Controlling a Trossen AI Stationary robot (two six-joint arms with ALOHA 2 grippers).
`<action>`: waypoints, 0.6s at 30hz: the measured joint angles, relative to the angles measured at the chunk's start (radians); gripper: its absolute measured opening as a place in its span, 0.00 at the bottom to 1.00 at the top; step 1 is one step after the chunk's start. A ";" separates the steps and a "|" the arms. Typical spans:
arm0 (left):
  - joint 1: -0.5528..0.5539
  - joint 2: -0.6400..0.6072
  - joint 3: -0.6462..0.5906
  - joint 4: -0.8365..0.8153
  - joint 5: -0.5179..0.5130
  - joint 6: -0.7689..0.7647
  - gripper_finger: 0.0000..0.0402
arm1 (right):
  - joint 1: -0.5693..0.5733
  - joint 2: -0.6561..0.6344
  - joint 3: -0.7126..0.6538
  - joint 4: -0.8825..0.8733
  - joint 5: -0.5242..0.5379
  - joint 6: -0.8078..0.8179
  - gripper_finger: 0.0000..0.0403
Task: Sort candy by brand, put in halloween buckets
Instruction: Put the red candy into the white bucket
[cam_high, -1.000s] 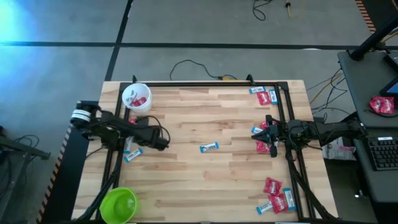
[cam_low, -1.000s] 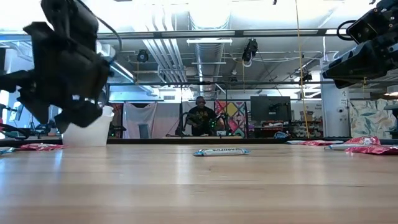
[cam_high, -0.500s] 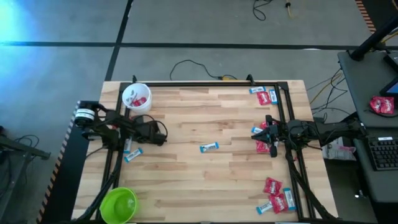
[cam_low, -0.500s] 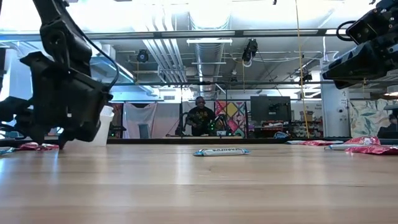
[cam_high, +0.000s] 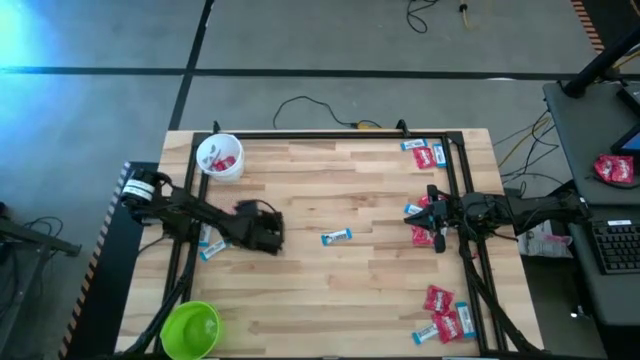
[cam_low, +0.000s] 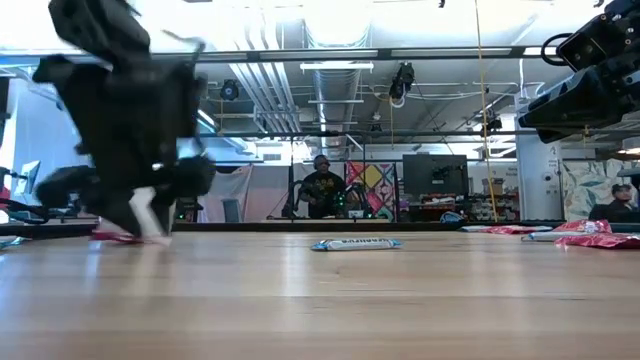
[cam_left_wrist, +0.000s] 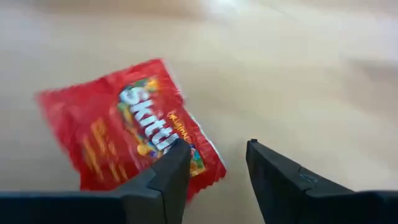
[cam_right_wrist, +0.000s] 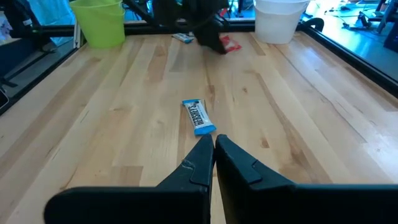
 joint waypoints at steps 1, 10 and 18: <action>-0.021 0.001 0.033 0.023 0.001 0.028 0.36 | 0.000 0.000 0.000 0.000 0.000 0.000 0.02; -0.079 0.000 0.154 -0.034 -0.125 0.218 0.43 | 0.000 -0.001 0.000 0.000 0.000 0.000 0.02; -0.125 0.033 0.092 0.645 -0.133 0.807 0.63 | 0.000 0.000 0.000 0.000 0.000 0.000 0.02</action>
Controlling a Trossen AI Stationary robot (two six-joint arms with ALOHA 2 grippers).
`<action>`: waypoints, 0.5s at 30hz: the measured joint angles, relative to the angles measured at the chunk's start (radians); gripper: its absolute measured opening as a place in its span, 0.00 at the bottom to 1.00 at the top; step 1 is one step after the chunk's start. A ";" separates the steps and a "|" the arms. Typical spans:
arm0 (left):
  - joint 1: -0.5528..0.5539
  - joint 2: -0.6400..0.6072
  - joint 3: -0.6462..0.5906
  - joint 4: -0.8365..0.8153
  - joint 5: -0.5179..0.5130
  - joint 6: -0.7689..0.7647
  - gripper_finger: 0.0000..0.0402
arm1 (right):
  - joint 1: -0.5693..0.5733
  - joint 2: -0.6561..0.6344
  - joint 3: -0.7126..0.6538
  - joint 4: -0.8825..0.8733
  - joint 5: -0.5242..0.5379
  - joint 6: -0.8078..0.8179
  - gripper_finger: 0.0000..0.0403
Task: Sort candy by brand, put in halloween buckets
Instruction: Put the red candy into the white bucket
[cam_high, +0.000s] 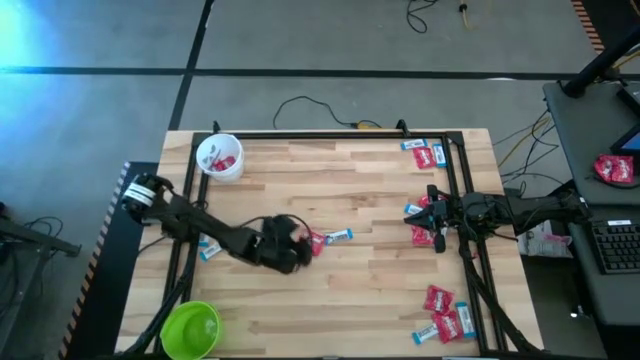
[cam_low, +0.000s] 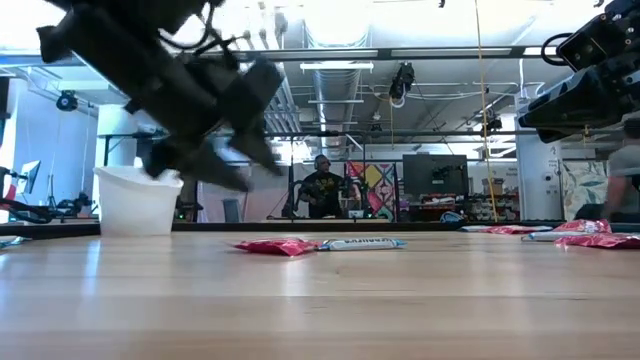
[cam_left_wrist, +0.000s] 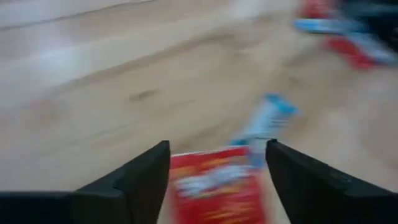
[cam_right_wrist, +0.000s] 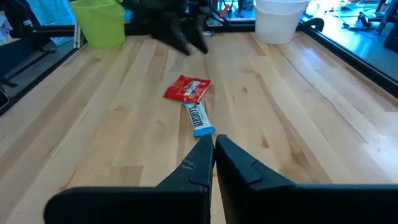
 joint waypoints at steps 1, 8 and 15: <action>-0.010 0.023 -0.005 0.087 0.002 0.090 0.65 | 0.000 0.000 0.000 -0.001 0.000 0.000 0.02; -0.031 0.217 0.016 0.245 -0.004 0.243 0.79 | 0.000 0.001 0.000 0.000 0.000 0.000 0.02; -0.029 0.360 0.068 0.243 -0.096 0.218 0.83 | 0.000 0.000 0.000 0.000 0.000 0.000 0.02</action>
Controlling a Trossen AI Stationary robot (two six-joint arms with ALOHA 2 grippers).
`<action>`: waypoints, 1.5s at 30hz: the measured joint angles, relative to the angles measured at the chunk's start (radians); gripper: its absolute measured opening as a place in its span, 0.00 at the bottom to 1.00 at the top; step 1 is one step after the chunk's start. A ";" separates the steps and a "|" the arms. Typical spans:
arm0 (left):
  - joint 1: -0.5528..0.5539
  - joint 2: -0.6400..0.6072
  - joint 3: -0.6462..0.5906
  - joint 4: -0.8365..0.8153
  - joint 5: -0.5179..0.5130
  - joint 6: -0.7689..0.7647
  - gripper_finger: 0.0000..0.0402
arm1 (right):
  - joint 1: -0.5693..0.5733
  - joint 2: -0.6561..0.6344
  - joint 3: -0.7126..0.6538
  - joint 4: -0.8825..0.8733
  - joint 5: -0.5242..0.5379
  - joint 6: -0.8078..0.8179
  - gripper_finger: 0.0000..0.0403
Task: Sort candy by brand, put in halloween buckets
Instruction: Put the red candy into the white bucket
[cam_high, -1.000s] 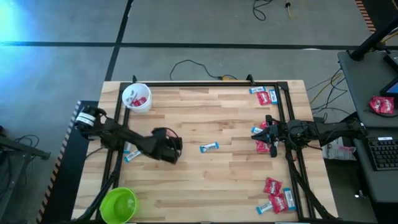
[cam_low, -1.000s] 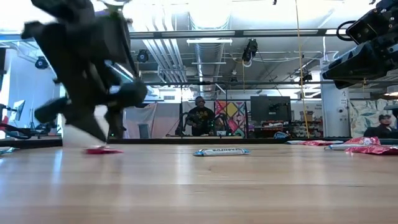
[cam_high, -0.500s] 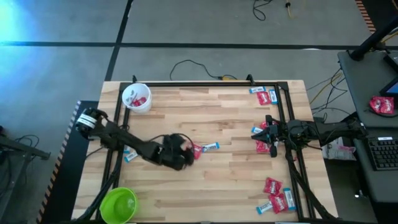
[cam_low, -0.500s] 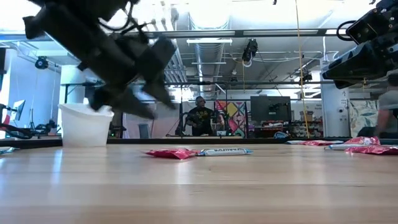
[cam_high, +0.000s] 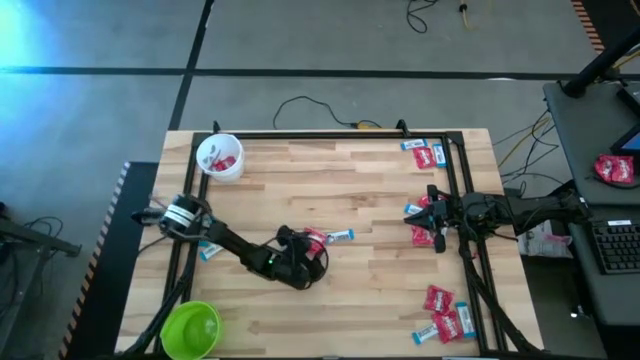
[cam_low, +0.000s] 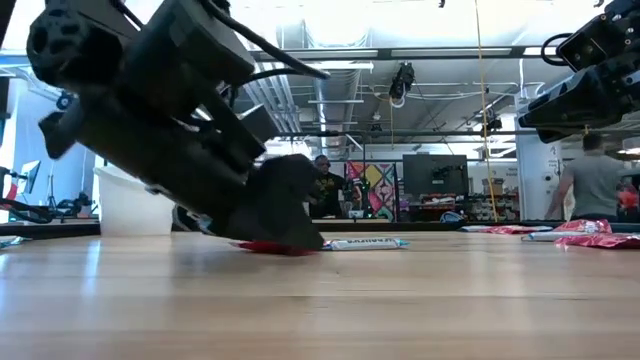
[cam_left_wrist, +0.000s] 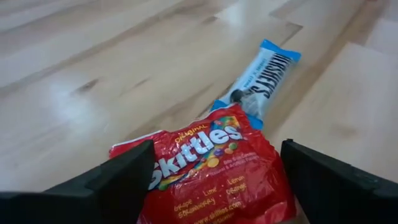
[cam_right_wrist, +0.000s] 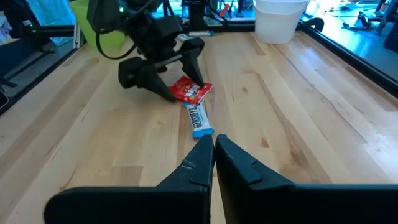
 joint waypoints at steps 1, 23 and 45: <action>0.000 0.014 0.006 -0.006 -0.007 -0.007 0.82 | 0.000 0.000 0.000 0.000 0.000 0.000 0.02; 0.011 0.036 0.035 -0.204 0.004 -0.132 0.77 | 0.000 0.000 0.000 0.000 0.000 0.000 0.02; 0.026 -0.101 0.026 -0.399 0.100 -0.076 0.19 | 0.000 0.001 0.000 0.000 0.000 0.000 0.02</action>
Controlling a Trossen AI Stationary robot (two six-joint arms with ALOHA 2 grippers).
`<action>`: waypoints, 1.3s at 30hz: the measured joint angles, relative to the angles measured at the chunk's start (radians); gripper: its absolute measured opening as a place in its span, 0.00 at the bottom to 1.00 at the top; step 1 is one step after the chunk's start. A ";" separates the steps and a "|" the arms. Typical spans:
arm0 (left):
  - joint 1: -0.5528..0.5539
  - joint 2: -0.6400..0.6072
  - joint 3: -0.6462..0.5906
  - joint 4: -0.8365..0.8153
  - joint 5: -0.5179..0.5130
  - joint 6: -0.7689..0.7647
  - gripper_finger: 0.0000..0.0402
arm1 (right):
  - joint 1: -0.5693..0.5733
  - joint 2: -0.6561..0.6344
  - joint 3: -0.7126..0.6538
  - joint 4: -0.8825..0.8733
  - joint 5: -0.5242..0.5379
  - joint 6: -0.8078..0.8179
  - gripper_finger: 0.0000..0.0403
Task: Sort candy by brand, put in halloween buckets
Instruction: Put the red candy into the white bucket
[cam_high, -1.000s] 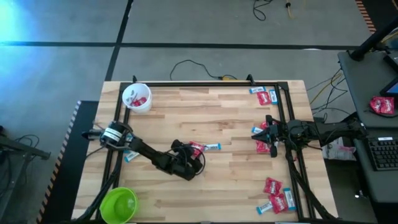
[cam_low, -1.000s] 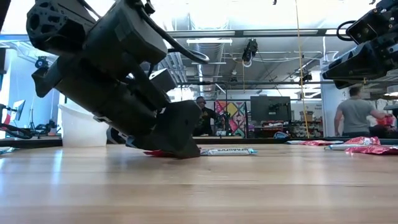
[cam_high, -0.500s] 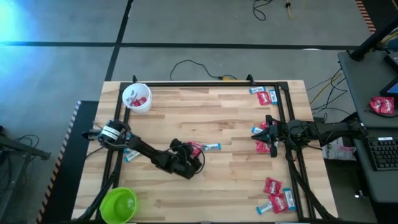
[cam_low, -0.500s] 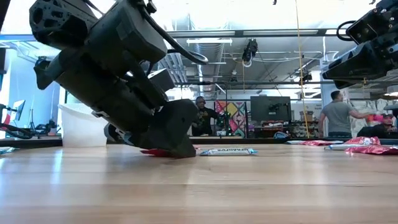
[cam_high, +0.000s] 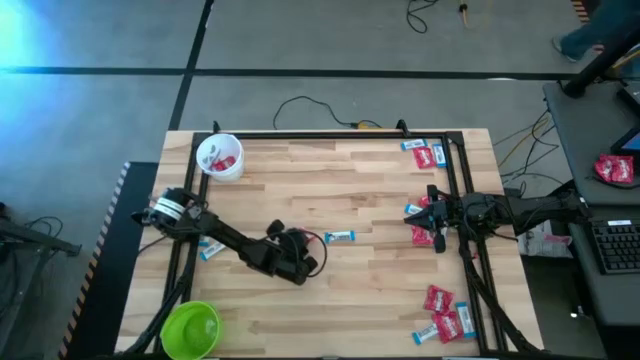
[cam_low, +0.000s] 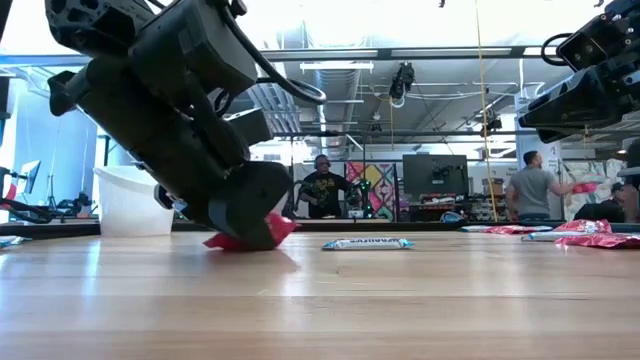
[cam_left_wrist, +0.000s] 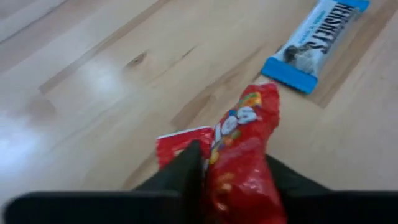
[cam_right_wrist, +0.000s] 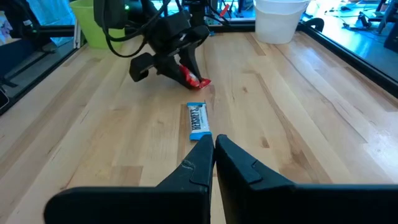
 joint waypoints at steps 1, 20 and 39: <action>0.001 -0.005 -0.001 -0.002 0.001 -0.006 0.13 | 0.000 0.000 0.000 0.000 0.000 0.000 0.02; 0.083 -0.357 0.240 -0.825 -0.083 -0.066 0.05 | 0.000 0.000 0.000 0.000 0.000 0.000 0.02; 0.960 -0.485 0.088 -1.015 0.008 0.067 0.06 | 0.000 0.000 0.000 0.000 0.000 0.000 0.02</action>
